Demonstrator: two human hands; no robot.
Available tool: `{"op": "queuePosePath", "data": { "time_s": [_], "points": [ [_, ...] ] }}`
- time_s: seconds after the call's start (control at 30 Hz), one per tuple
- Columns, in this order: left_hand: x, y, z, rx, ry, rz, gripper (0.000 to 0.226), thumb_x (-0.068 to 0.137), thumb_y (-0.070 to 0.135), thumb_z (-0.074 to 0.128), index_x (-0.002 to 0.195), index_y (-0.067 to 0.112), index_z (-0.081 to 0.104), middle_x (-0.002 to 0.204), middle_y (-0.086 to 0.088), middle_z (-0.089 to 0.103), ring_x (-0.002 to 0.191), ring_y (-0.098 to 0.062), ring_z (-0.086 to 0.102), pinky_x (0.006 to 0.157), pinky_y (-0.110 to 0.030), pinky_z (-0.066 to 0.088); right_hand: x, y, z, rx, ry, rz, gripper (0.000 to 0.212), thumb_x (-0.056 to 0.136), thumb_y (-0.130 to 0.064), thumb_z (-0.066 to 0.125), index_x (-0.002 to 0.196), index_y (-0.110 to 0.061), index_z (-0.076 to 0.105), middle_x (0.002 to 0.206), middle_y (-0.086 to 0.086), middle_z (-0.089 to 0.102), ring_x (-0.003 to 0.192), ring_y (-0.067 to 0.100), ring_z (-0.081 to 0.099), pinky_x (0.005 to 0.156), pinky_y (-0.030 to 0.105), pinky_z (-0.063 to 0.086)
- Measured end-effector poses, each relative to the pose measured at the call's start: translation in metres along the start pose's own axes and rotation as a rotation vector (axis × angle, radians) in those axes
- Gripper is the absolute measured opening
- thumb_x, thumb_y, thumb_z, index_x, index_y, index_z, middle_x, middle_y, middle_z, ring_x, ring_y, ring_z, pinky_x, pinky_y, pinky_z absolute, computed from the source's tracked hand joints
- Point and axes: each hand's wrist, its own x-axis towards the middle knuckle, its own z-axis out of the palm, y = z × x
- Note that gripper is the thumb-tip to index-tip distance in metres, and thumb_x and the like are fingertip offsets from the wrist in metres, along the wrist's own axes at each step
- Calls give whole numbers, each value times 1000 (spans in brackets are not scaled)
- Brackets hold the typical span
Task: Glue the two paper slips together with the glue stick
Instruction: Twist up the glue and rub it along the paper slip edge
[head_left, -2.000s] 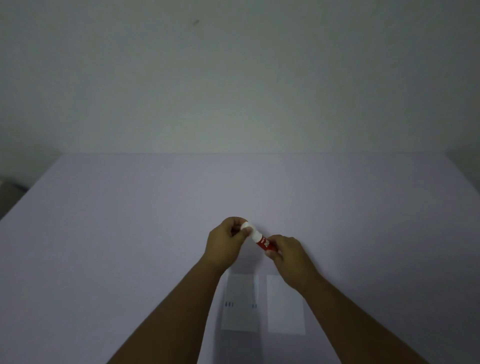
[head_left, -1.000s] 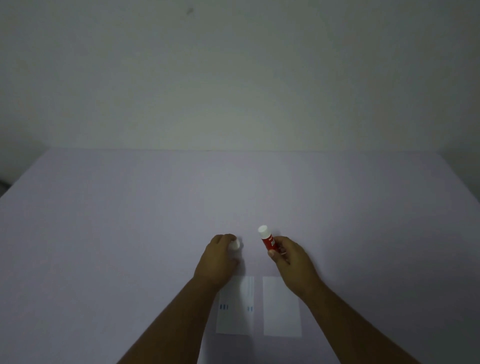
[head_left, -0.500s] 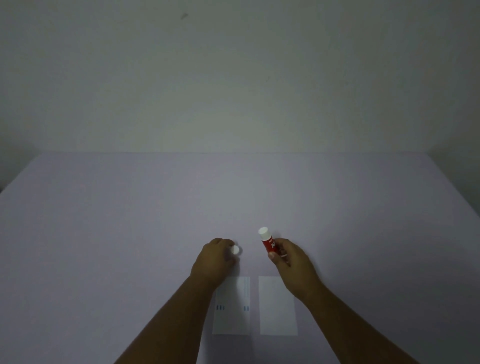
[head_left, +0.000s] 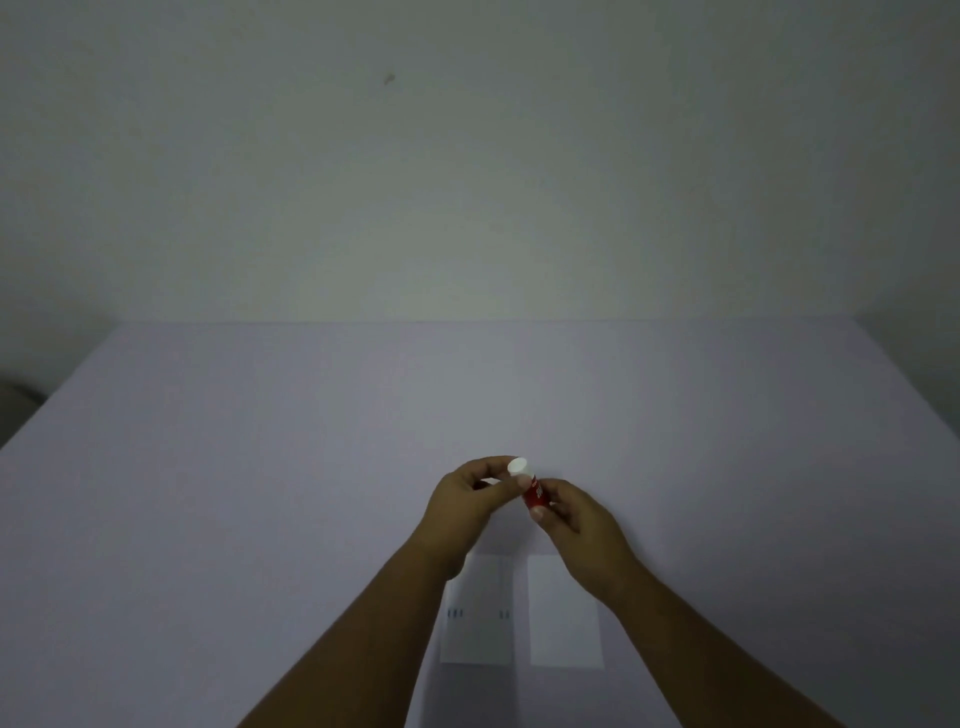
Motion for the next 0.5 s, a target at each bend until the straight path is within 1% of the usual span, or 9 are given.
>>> {"op": "queuePosePath", "data": {
  "time_s": [0.07, 0.13, 0.17, 0.23, 0.3, 0.37, 0.43, 0.5],
  "points": [
    [-3, 0, 0, -23, 34, -1, 24, 78, 32, 73, 100, 23, 72, 102, 0, 71, 100, -15, 63, 82, -25, 47, -4, -5, 0, 40, -15, 11, 22, 90, -24, 57, 98, -44, 56, 104, -16, 64, 97, 7, 62, 84, 22, 49],
    [-6, 0, -1, -48, 62, 1, 24, 79, 31, 71, 101, 20, 71, 100, 0, 72, 100, -15, 63, 80, -24, 47, -10, -8, -1, 108, -32, 53, 28, 85, -22, 64, 92, -48, 58, 98, -23, 65, 92, 1, 63, 75, 15, 50],
    [-8, 0, -2, -71, 74, 3, 24, 80, 31, 71, 100, 19, 71, 100, 0, 72, 99, -15, 64, 80, -25, 47, -12, -8, -1, 145, -35, 79, 30, 81, -20, 68, 91, -46, 59, 96, -21, 66, 90, 0, 64, 74, 15, 51],
    [-13, 2, -2, -109, 95, 10, 23, 81, 32, 69, 99, 18, 71, 97, 1, 73, 96, -13, 65, 80, -26, 48, -16, -6, -3, 207, -34, 133, 29, 77, -17, 73, 93, -39, 62, 94, -12, 69, 86, 6, 66, 76, 21, 53],
    [-16, 4, -2, -121, 107, 16, 23, 82, 33, 68, 100, 19, 70, 98, 2, 73, 96, -13, 65, 81, -25, 48, -20, -5, -4, 272, -37, 168, 22, 77, -21, 72, 95, -32, 65, 91, -6, 72, 85, 10, 67, 75, 24, 52],
    [-17, 6, -3, -130, 109, 25, 24, 83, 34, 67, 102, 18, 70, 101, 1, 73, 99, -14, 64, 83, -26, 48, -23, -7, -5, 348, -38, 182, 17, 78, -23, 71, 94, -27, 67, 88, -6, 73, 83, 10, 68, 70, 21, 52],
    [-19, 7, -5, -146, 118, 31, 24, 83, 33, 67, 101, 18, 70, 102, 0, 72, 101, -15, 63, 87, -27, 47, -26, -11, -6, 419, -39, 198, 16, 78, -24, 71, 93, -24, 69, 85, -3, 73, 80, 12, 69, 68, 21, 54],
    [-21, 8, -6, -165, 127, 34, 24, 82, 34, 67, 101, 19, 69, 102, 0, 72, 102, -14, 63, 88, -28, 47, -28, -15, -6, 512, -66, 228, 18, 80, -28, 67, 93, -16, 70, 82, 1, 72, 76, 15, 68, 69, 23, 54]
  ]
}}
